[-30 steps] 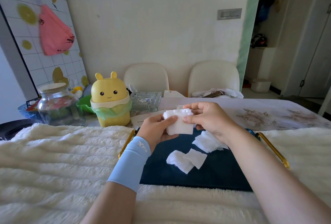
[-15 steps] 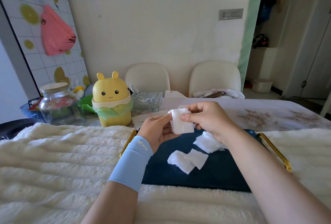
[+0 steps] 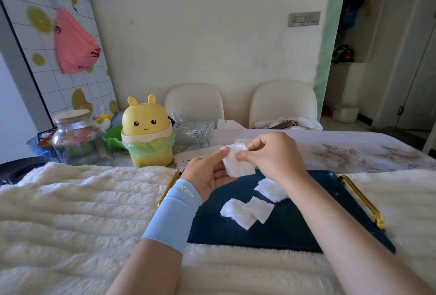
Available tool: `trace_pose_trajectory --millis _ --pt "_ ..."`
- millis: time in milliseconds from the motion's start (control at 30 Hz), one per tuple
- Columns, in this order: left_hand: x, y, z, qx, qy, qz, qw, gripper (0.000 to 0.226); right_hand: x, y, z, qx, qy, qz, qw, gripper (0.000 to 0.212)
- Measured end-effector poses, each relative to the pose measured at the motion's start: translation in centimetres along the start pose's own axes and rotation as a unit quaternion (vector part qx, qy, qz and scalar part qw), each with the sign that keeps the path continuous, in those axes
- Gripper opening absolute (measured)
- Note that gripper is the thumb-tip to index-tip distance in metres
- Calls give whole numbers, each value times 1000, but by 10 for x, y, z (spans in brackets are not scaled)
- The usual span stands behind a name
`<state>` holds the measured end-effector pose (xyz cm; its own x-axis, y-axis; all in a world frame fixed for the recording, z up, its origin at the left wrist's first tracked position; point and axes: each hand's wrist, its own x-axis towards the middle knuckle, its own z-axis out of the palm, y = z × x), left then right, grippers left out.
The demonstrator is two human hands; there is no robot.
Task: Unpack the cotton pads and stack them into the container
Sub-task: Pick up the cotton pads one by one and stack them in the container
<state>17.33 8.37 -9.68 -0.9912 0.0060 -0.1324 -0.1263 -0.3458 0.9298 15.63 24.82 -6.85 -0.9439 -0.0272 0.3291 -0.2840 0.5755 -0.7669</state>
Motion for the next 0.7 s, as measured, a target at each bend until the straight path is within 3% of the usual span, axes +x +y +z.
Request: trace_pose_trajectory --millis 300,367,467,567,700 --pt "1 0 -2 -86 26 -50 995 30 3 3 -5 -5 42 -39 998 26" --pt "2 0 -4 -63 47 -44 996 30 7 2 -11 61 31 -47 997 24" --pt "3 -1 -4 -4 51 -31 998 29 9 -2 -20 165 -63 -50 983 21" --pt "1 0 -1 36 24 -15 999 31 8 -2 -19 143 -108 -59 982 19" --pt "-2 2 2 46 -7 -4 999 30 11 6 -10 94 -68 -67 991 18"
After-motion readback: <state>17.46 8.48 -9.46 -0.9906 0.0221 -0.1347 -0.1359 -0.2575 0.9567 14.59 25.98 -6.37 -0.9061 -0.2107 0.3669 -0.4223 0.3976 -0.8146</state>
